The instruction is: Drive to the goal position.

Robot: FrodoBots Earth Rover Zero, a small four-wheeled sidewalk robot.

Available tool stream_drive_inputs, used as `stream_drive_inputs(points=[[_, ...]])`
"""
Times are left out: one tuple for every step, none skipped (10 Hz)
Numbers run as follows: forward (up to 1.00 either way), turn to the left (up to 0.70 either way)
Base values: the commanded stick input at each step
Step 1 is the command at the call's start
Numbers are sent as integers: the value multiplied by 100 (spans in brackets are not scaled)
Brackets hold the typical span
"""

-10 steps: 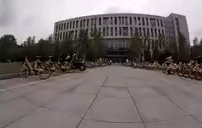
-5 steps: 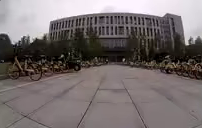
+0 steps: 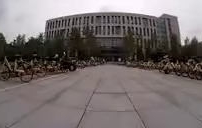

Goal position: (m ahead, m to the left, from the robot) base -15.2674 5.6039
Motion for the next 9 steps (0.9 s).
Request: stream_drive_inputs(points=[[60, -14], [60, -8], [60, -2], [60, 1], [60, 1], [60, 1], [60, 1], [60, 1], [60, 1]])
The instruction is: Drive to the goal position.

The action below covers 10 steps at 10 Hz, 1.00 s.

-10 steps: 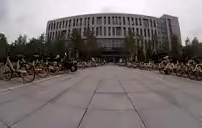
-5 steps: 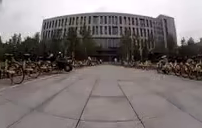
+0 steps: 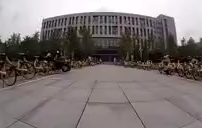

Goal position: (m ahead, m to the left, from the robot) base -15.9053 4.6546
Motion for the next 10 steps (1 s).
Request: stream_drive_inputs(points=[[60, 1], [60, 1], [60, 1], [60, 1], [60, 1], [60, 1], [60, 1], [60, 1], [60, 1], [60, 1]])
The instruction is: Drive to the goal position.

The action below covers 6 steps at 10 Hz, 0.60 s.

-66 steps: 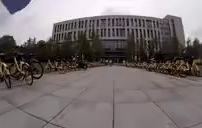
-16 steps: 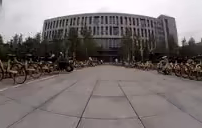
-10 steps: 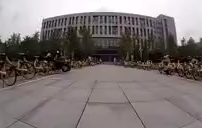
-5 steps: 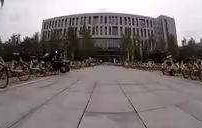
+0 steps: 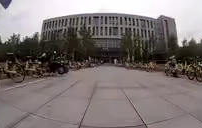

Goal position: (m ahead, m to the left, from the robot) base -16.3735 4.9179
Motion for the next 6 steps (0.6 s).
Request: stream_drive_inputs(points=[[9, 0], [0, 0], [0, 0], [0, 0], [0, 0], [0, 0]])
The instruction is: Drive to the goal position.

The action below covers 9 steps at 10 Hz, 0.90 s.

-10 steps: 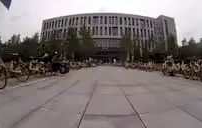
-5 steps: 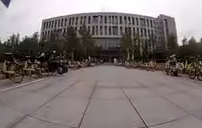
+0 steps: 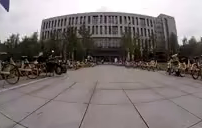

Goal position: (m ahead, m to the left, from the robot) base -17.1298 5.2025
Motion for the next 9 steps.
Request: stream_drive_inputs(points=[[0, 0], [0, 0], [0, 0], [0, 0], [0, 22], [0, 59], [0, 60], [0, 60], [0, 60]])
